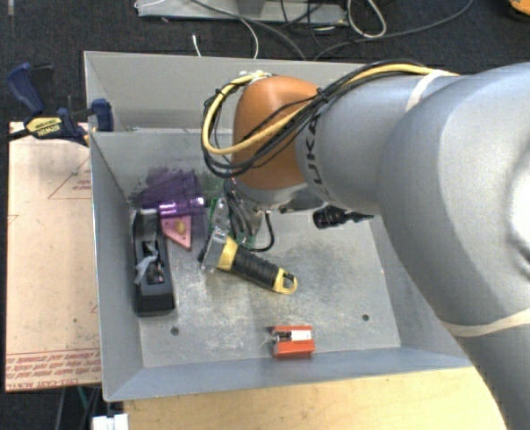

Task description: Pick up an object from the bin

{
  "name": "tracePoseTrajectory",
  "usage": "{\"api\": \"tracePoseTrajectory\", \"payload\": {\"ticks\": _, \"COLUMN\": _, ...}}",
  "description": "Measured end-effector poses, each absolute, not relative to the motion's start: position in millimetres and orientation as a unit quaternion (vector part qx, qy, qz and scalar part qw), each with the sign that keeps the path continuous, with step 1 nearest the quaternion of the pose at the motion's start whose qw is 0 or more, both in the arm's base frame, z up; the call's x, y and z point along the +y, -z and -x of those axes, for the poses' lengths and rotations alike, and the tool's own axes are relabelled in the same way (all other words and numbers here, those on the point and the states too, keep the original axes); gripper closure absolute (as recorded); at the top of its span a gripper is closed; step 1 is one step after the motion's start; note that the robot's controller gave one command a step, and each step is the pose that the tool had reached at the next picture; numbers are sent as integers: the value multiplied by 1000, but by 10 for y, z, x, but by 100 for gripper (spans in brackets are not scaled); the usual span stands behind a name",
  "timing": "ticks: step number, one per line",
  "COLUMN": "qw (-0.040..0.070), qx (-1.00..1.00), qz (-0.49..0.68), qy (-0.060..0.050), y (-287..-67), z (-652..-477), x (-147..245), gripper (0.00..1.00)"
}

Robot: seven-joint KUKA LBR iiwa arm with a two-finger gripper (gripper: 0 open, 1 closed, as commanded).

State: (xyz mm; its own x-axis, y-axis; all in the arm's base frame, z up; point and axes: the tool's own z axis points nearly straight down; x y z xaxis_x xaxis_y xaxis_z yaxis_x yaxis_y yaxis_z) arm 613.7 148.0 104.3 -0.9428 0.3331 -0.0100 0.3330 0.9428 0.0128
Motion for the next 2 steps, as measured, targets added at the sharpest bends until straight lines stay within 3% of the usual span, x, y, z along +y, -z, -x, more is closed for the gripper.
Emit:
{"api": "tracePoseTrajectory", "payload": {"ticks": 1, "qw": 10, "qx": 990, "qz": -139, "qy": -6, "y": -928, "z": -6090, "x": 1594, "gripper": 100}}
{"api": "tracePoseTrajectory", "payload": {"ticks": 2, "qw": 2, "qx": 987, "qz": -158, "qy": -8, "y": -876, "z": -6145, "x": 1525, "gripper": 100}}
